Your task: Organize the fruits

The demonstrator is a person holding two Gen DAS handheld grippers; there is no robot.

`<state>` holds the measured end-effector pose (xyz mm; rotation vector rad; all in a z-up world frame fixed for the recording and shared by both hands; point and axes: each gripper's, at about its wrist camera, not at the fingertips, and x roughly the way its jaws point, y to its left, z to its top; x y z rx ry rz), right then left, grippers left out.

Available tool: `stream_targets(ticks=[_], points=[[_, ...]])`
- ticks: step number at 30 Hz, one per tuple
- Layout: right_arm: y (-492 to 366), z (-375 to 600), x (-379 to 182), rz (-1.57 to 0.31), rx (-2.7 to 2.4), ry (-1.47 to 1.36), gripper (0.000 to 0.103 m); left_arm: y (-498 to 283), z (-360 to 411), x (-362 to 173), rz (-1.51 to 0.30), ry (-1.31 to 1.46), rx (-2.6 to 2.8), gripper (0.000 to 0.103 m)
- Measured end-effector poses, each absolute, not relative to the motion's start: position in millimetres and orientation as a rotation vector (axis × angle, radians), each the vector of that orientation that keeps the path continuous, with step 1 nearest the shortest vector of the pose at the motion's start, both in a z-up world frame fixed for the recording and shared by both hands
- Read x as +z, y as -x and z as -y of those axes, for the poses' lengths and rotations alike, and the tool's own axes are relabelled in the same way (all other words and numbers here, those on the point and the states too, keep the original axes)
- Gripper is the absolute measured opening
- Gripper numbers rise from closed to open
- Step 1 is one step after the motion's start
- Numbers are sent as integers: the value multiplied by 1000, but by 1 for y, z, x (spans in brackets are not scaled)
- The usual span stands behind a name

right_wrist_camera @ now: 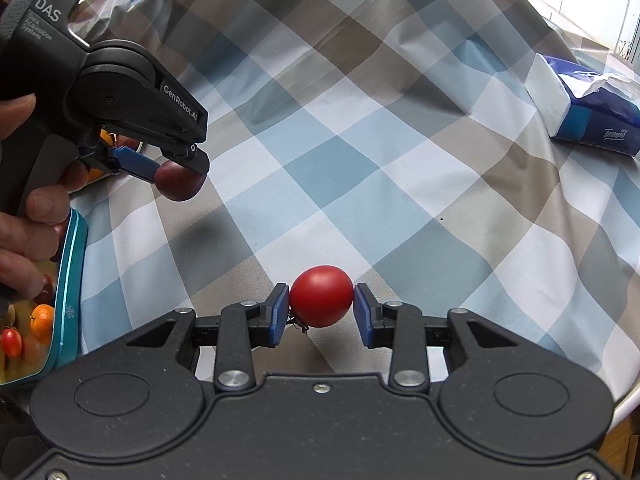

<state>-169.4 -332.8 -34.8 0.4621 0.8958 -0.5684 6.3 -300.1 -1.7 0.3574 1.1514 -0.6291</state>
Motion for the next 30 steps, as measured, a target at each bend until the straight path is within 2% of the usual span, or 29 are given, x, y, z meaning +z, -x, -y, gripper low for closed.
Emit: stream_targets(ticks=[11, 30], points=[[169, 327, -50, -933, -571, -435, 44, 20, 256, -14, -1234, -268, -558, 41], [163, 314, -63, -900, -577, -378, 44, 16, 263, -34, -1226, -273, -547, 42]])
